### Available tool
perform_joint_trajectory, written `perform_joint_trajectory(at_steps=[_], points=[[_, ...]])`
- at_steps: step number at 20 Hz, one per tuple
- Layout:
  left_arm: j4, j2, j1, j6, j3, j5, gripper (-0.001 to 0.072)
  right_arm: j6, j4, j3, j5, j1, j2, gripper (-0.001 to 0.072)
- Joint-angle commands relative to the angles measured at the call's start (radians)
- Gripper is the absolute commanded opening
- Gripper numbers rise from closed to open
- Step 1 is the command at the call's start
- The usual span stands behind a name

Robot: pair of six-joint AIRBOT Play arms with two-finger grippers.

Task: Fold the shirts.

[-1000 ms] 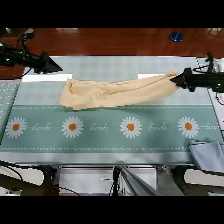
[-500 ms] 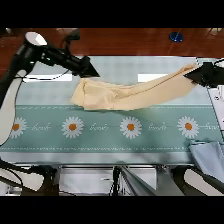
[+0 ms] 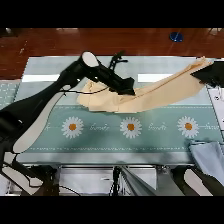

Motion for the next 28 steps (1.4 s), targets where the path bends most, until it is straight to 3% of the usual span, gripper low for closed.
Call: perform_joint_trajectory(at_steps=[1, 8, 11, 13, 18, 21, 28], points=[[0.001, -0.047, -0.084, -0.035, 0.000, 0.098, 0.0023, 0.012, 0.012, 0.001, 0.039, 0.000, 0.024, 0.0016], [-0.138, -0.186, -0.164, -0.060, 0.000, 0.142, 0.0022, 0.012, 0.155, 0.001, 0.054, 0.000, 0.024, 0.0016], [-0.272, -0.230, -0.198, -0.010, 0.002, 0.202, 0.0022, 0.012, 0.153, 0.001, 0.055, 0.000, 0.024, 0.0016], [-0.283, -0.229, -0.164, 0.000, 0.002, 0.200, 0.0023, 0.012, 0.147, 0.001, 0.055, 0.000, 0.024, 0.0016], [-0.283, -0.113, 0.136, 0.137, 0.002, -0.035, 0.0021, 0.013, 0.146, 0.001, 0.053, 0.001, 0.023, 0.0016], [-0.282, 0.046, 0.358, 0.168, 0.002, -0.105, 0.0021, 0.032, 0.107, -0.003, 0.016, 0.045, 0.022, 0.0016], [-0.282, 0.411, 0.818, 0.224, 0.002, -0.211, 0.0021, 0.204, -0.159, -0.003, -0.312, 0.431, -0.081, 0.0016]])
